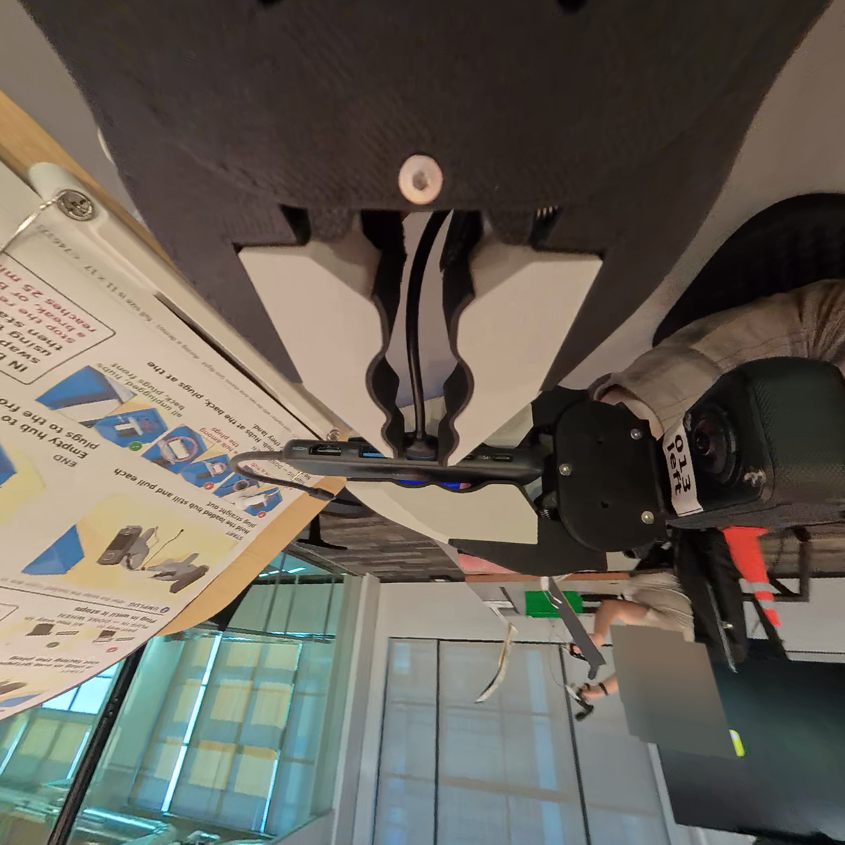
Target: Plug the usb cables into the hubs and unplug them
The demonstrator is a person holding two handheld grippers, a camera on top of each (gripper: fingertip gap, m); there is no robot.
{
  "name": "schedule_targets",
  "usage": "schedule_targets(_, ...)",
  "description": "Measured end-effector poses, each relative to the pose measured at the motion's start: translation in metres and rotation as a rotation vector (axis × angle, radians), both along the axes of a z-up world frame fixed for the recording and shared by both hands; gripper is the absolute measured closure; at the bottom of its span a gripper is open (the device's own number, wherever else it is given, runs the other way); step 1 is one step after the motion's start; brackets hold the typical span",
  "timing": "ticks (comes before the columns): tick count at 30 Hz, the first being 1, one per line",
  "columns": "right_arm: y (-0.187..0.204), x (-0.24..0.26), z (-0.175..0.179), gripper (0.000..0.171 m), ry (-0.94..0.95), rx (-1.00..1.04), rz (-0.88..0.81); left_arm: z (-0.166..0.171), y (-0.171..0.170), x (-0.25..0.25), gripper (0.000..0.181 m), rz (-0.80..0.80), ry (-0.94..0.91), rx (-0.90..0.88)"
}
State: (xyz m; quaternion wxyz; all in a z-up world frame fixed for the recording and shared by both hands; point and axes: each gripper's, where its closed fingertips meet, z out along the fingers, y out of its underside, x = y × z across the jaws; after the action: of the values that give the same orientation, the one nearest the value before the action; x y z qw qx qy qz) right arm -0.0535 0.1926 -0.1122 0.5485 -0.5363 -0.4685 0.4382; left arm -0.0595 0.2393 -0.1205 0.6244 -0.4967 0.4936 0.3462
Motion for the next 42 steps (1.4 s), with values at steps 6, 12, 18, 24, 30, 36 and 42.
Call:
schedule_targets(6, -0.003, 0.005, 0.000, 0.158, 0.045, -0.070, 0.090, 0.000, -0.003, 0.005, 0.162, -0.017, 0.009, -0.005)
schedule_targets(12, -0.004, 0.004, 0.001, 0.158, 0.053, -0.061, 0.092, 0.003, -0.006, 0.010, 0.162, -0.075, 0.002, 0.011)
schedule_targets(18, -0.009, 0.003, -0.001, 0.159, 0.056, -0.081, 0.136, -0.002, -0.007, 0.011, 0.161, -0.071, 0.063, 0.003)
schedule_targets(24, -0.009, 0.002, 0.002, 0.158, 0.054, -0.063, 0.112, 0.006, -0.007, 0.009, 0.162, -0.050, 0.028, 0.056)
schedule_targets(30, -0.003, 0.001, -0.002, 0.158, 0.039, -0.054, 0.081, 0.000, -0.002, 0.006, 0.162, -0.021, 0.027, 0.041)
schedule_targets(36, -0.002, 0.003, -0.002, 0.153, 0.034, -0.038, 0.073, 0.002, -0.003, 0.006, 0.163, -0.023, 0.023, 0.053)
schedule_targets(42, -0.004, 0.004, -0.002, 0.158, 0.028, -0.033, 0.090, 0.001, -0.003, 0.006, 0.163, -0.017, 0.035, 0.055)
